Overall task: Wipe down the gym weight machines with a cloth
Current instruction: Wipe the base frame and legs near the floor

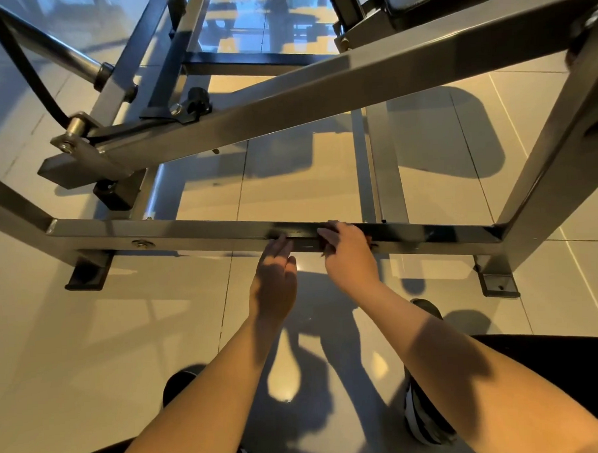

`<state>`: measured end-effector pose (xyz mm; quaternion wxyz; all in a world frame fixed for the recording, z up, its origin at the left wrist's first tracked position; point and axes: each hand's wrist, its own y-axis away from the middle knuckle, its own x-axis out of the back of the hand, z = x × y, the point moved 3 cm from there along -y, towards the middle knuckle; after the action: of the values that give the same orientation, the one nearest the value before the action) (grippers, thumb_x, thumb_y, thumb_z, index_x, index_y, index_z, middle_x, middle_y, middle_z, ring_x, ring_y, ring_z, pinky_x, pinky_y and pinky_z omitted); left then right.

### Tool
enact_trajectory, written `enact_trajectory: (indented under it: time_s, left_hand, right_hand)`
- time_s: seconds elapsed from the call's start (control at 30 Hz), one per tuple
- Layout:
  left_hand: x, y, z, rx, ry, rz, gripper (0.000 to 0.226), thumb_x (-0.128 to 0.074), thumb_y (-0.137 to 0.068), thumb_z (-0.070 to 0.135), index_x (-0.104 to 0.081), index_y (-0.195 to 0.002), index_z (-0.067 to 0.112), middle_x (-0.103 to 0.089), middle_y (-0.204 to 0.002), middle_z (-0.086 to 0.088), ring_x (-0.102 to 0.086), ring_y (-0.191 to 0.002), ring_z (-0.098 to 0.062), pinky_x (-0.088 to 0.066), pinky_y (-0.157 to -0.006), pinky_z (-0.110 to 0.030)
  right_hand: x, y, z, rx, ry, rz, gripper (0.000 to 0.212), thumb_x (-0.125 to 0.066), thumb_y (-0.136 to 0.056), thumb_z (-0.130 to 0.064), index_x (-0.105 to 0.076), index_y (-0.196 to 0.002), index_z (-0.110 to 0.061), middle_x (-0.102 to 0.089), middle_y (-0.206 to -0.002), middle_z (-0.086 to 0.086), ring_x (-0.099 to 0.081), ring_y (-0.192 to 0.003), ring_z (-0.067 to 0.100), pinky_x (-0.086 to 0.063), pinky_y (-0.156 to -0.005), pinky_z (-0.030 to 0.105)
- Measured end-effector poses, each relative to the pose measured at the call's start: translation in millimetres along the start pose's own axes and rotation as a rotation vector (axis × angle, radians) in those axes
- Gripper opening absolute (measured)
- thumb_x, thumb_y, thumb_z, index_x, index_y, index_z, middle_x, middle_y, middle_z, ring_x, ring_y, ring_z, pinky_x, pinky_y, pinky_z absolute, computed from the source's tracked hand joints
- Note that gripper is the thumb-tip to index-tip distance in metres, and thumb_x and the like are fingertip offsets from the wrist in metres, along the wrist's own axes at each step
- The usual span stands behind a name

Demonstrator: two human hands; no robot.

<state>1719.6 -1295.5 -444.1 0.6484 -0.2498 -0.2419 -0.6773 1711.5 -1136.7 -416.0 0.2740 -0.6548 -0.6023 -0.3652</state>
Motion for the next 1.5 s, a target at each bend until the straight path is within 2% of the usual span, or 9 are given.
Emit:
enact_trajectory:
  time_s: [0.23, 0.47, 0.57, 0.67, 0.8, 0.93, 1.1, 1.33, 1.5]
  left_hand:
    - [29, -4, -19, 0.158, 0.182, 0.085, 0.046, -0.043, -0.105, 0.008, -0.043, -0.151, 0.010, -0.036, -0.159, 0.004, -0.035, -0.142, -0.006, -0.022, -0.108, -0.007]
    - [36, -2, -25, 0.187, 0.255, 0.051, 0.046, -0.041, -0.106, 0.004, -0.040, -0.152, 0.009, -0.033, -0.154, 0.013, -0.034, -0.137, 0.004, -0.025, -0.101, 0.003]
    - [38, -1, -31, 0.147, 0.182, 0.072, 0.044, -0.042, -0.107, 0.009, -0.043, -0.151, 0.010, -0.035, -0.159, 0.004, -0.033, -0.144, -0.007, -0.026, -0.110, -0.009]
    - [44, -1, -40, 0.167, 0.172, 0.073, 0.045, -0.040, -0.108, 0.017, -0.039, -0.153, 0.013, -0.034, -0.160, 0.004, -0.031, -0.145, -0.009, -0.018, -0.102, 0.004]
    - [51, -3, -47, 0.160, 0.169, 0.109, 0.043, -0.040, -0.108, 0.019, -0.043, -0.150, 0.009, -0.040, -0.154, 0.004, -0.033, -0.139, -0.002, -0.015, -0.098, 0.008]
    - [54, -3, -36, 0.102, 0.223, 0.184, 0.035, -0.042, -0.104, -0.002, -0.056, -0.136, 0.001, -0.050, -0.127, 0.008, -0.042, -0.114, 0.023, -0.025, -0.092, 0.005]
    - [45, 3, -35, 0.237, 0.246, 0.125, 0.036, -0.042, -0.107, 0.012, -0.055, -0.139, 0.007, -0.054, -0.141, -0.009, -0.045, -0.124, -0.009, -0.024, -0.086, 0.008]
    - [35, 17, -19, 0.210, 0.287, -0.069, 0.046, -0.037, -0.104, 0.039, -0.052, -0.144, 0.023, -0.060, -0.139, -0.006, -0.063, -0.116, -0.020, -0.050, -0.100, -0.037]
    - [29, 22, 1, 0.377, 0.717, -0.074, 0.034, -0.035, -0.110, 0.031, -0.050, -0.141, 0.026, -0.062, -0.124, -0.003, -0.063, -0.111, -0.016, -0.057, -0.092, -0.035]
  right_hand:
    - [-16, -4, -23, -0.065, -0.148, 0.072, 0.036, -0.053, -0.097, -0.008, -0.064, -0.132, -0.008, -0.047, -0.147, 0.011, -0.036, -0.141, 0.027, -0.029, -0.120, 0.038]
    - [-41, -15, -61, 0.240, -0.044, -0.269, 0.042, -0.046, -0.103, -0.010, -0.058, -0.142, -0.020, -0.042, -0.157, -0.004, -0.023, -0.151, 0.016, -0.012, -0.125, 0.030]
    - [-30, -13, -36, 0.192, -0.081, -0.057, 0.036, -0.049, -0.103, -0.012, -0.064, -0.136, -0.019, -0.052, -0.149, 0.001, -0.038, -0.143, 0.023, -0.032, -0.119, 0.039]
    - [-32, -17, -34, 0.079, -0.042, 0.074, 0.034, -0.052, -0.102, -0.007, -0.064, -0.134, -0.008, -0.055, -0.146, 0.012, -0.043, -0.140, 0.033, -0.033, -0.118, 0.043]
    - [-55, -33, -72, 0.216, 0.036, -0.215, 0.043, -0.049, -0.104, -0.006, -0.050, -0.146, -0.010, -0.037, -0.160, 0.009, -0.023, -0.152, 0.025, -0.007, -0.122, 0.024]
    - [-67, -41, -87, 0.371, 0.033, -0.359, 0.040, -0.053, -0.103, -0.009, -0.056, -0.142, -0.012, -0.041, -0.158, 0.006, -0.025, -0.152, 0.025, -0.008, -0.119, 0.018]
    - [-43, -21, -57, 0.272, -0.008, -0.057, 0.031, -0.061, -0.098, -0.011, -0.072, -0.125, -0.024, -0.059, -0.142, -0.007, -0.044, -0.139, 0.018, -0.033, -0.108, 0.025]
    - [-15, -4, -33, 0.153, -0.032, 0.003, 0.031, -0.061, -0.096, -0.003, -0.075, -0.120, -0.017, -0.065, -0.135, 0.001, -0.053, -0.130, 0.021, -0.039, -0.108, 0.031]
    - [-18, 26, -65, 0.111, -0.385, -0.023, 0.023, -0.066, -0.096, -0.009, -0.070, -0.118, -0.007, -0.058, -0.112, -0.004, -0.061, -0.100, 0.008, -0.051, -0.090, 0.017]
